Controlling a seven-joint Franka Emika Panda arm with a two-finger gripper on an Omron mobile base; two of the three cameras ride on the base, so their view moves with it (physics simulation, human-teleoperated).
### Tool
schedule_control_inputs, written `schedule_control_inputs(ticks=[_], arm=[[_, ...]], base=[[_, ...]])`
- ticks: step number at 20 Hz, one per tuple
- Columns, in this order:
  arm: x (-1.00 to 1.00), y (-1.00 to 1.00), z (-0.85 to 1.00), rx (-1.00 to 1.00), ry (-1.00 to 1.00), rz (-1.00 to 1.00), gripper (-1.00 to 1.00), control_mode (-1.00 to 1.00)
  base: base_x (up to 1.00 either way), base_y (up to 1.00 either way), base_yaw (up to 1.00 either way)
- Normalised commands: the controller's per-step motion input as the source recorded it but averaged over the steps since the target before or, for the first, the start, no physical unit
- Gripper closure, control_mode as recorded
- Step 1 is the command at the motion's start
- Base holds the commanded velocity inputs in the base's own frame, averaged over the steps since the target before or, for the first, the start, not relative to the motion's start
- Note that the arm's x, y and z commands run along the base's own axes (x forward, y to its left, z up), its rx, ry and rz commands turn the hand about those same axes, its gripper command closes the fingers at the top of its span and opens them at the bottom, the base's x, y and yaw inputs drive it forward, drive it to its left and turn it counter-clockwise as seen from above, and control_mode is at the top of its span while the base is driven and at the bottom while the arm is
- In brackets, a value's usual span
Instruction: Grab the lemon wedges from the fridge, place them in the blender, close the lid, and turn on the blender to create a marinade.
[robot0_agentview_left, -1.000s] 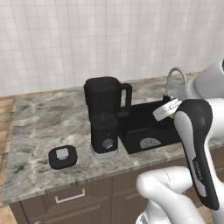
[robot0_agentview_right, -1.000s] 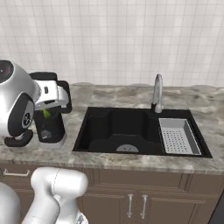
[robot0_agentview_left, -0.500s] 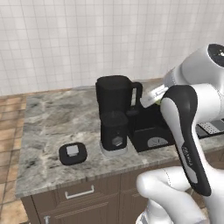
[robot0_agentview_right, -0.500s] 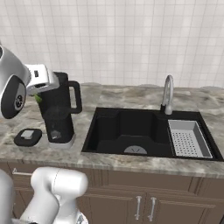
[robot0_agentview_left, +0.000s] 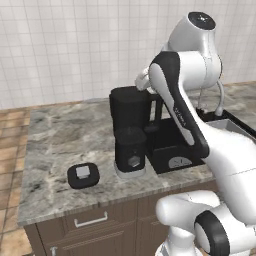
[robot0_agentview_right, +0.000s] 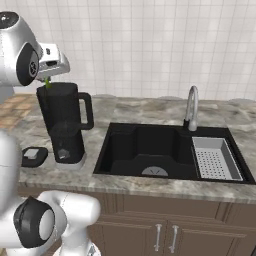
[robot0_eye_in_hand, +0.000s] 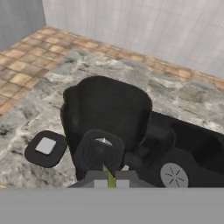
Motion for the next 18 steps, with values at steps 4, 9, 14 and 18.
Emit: schedule_control_inputs(ticks=[4, 9, 14, 18], arm=[[0.93, 0.38, -0.36, -0.13, 0.02, 0.0, 1.0, -1.0], [0.63, 0.15, -0.63, -0.08, 0.0, 0.0, 1.0, -1.0], [0.3, 0.01, -0.53, -0.02, 0.0, 0.03, 1.0, -1.0], [0.25, 0.01, -0.42, 0.0, 0.0, 0.02, 1.0, -1.0]], base=[[0.0, 0.0, 0.0], [0.0, 0.0, 0.0], [0.0, 0.0, 0.0], [0.0, 0.0, 0.0]])
